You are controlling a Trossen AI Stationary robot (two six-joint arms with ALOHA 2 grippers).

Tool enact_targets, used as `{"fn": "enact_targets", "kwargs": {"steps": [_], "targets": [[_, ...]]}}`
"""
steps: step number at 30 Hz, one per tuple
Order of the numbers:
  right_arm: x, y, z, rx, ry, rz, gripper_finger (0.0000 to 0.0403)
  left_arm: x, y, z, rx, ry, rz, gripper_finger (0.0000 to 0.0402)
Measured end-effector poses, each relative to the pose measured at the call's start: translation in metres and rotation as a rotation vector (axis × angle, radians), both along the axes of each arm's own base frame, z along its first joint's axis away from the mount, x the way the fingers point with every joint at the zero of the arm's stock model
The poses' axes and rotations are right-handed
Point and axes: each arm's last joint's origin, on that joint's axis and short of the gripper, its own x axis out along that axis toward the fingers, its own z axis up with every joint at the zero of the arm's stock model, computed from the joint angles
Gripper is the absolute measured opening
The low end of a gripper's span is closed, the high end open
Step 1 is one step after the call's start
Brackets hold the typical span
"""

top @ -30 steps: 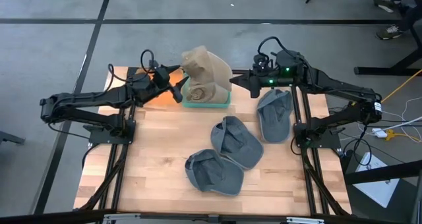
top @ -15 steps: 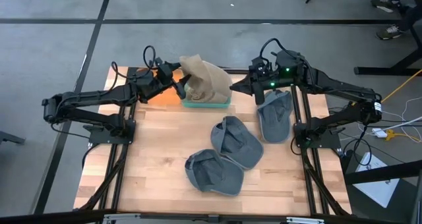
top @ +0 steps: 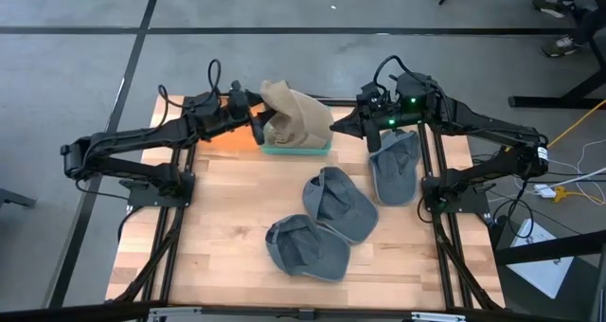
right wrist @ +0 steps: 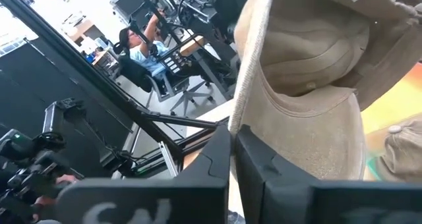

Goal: Pick & Place hat
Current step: Put the brown cap into the green bin

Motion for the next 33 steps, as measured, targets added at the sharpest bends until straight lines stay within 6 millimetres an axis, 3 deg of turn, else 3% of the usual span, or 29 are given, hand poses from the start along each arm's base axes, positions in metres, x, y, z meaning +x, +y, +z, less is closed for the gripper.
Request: {"fn": "enact_targets", "kwargs": {"steps": [12, 19, 22, 33], "targets": [[0.000, -0.001, 0.002, -0.002, -0.018, -0.016, 0.0010, 0.013, 0.007, -0.007, -0.037, -0.030, -0.125, 0.0012], [-0.001, -0.002, -0.002, -0.039, 0.013, 0.020, 0.0011, -0.011, -0.004, 0.011, -0.050, -0.079, -0.164, 0.0007], [-0.002, -0.005, -0.003, -0.064, 0.016, 0.028, 0.0011, -0.024, -0.009, 0.014, -0.133, -0.080, -0.216, 0.0006], [-0.005, -0.020, -0.005, -0.131, 0.019, 0.050, 0.0011, -0.044, -0.018, 0.018, -0.492, -0.066, -0.677, 0.0008]]}}
